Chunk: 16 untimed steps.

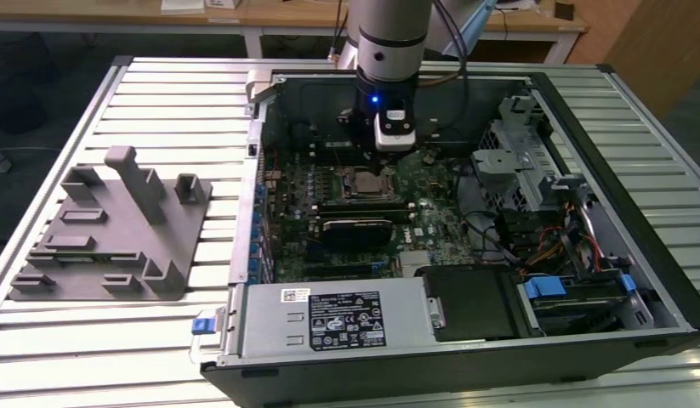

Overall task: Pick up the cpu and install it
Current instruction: 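Close the cpu cover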

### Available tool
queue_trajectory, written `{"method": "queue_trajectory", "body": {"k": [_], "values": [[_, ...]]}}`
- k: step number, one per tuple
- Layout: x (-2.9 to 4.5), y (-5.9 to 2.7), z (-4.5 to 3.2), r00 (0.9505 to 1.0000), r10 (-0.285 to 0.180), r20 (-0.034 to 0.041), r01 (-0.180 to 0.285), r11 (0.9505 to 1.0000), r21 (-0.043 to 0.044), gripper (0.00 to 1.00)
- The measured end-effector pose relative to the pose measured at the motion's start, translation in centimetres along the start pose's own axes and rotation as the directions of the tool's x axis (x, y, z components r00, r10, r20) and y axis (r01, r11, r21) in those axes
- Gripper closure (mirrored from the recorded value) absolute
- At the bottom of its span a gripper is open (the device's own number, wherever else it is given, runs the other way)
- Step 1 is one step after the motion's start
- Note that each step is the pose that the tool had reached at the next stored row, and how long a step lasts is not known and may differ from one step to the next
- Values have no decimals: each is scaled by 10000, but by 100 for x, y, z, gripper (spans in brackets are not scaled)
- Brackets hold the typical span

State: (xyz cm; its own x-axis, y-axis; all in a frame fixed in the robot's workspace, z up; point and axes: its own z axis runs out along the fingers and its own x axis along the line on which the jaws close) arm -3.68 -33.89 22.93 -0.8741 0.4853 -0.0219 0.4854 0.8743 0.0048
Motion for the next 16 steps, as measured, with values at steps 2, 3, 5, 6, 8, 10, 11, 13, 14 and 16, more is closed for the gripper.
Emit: {"method": "queue_trajectory", "body": {"k": [2,3,5,6,8,10,11,13,14,16], "values": [[0,0,2,9994,-358,-2,358,9994,-8,89],[0,0,3,9985,-540,-3,540,9985,-12,89],[0,-1,5,9958,-914,-4,914,9958,-20,89],[0,-1,7,9940,-1093,-4,1093,9940,-23,89],[0,0,11,9894,-1450,-5,1450,9894,-31,89],[0,0,16,9834,-1816,-4,1816,9834,-36,89],[0,0,19,9800,-1992,-3,1992,9800,-36,89],[0,0,22,9745,-2244,-1,2244,9745,-31,89],[0,-2,24,9725,-2328,0,2328,9725,-32,89],[-2,-8,29,9685,-2490,1,2490,9685,-35,89]]}}
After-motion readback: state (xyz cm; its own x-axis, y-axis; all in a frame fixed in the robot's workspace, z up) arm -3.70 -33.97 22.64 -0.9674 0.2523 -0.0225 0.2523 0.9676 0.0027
